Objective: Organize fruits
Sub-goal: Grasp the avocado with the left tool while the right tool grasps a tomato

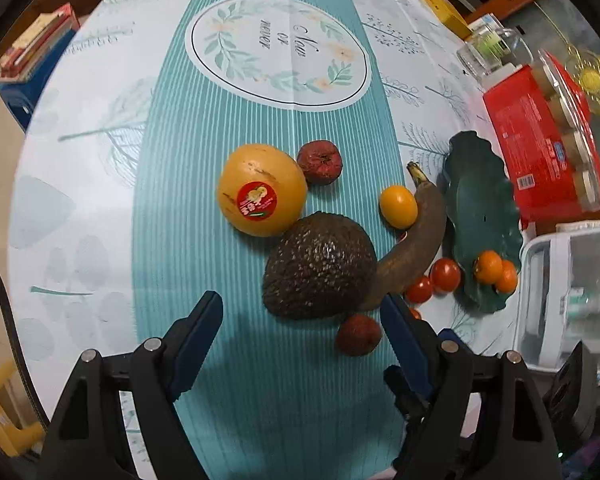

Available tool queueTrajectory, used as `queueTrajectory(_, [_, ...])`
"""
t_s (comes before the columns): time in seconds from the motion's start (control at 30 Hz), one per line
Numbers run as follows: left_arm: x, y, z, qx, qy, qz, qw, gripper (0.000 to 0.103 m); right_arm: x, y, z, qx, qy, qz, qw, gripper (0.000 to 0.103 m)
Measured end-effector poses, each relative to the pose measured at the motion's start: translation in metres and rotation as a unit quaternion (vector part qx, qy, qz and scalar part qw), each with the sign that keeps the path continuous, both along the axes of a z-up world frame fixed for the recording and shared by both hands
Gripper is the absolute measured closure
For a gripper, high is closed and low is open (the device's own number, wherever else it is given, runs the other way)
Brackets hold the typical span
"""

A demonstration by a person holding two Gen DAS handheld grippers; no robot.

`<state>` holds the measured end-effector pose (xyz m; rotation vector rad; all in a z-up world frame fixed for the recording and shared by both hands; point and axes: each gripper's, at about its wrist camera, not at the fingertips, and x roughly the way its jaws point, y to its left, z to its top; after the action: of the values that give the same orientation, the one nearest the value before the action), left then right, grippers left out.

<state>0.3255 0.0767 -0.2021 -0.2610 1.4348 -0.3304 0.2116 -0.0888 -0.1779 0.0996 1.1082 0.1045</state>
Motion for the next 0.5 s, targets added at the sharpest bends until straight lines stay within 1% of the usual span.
queueTrajectory(0.1, [0.004,-0.001,-0.009,-0.001,-0.002,0.010,0.9999,0.023,0.004,-0.001,-0.005,-0.009,-0.004,-0.005,1.000,0.035])
queueTrajectory(0.17, [0.007,-0.002,-0.014,-0.014,0.000,0.012,0.9998,0.022,0.007,-0.001,-0.010,-0.011,-0.001,-0.006,1.000,0.036])
queueTrajectory(0.3, [0.011,-0.005,-0.021,-0.036,0.001,0.017,0.9992,0.021,0.010,0.000,-0.016,-0.015,0.001,-0.008,1.000,0.041])
queueTrajectory(0.4, [0.012,-0.006,-0.026,-0.052,0.003,0.019,0.9985,0.021,0.012,0.000,-0.017,-0.018,-0.004,-0.006,1.000,0.043])
queueTrajectory(0.5, [0.014,-0.009,-0.030,-0.059,0.001,0.021,0.9980,0.021,0.012,0.001,-0.021,-0.018,0.000,-0.004,1.000,0.046])
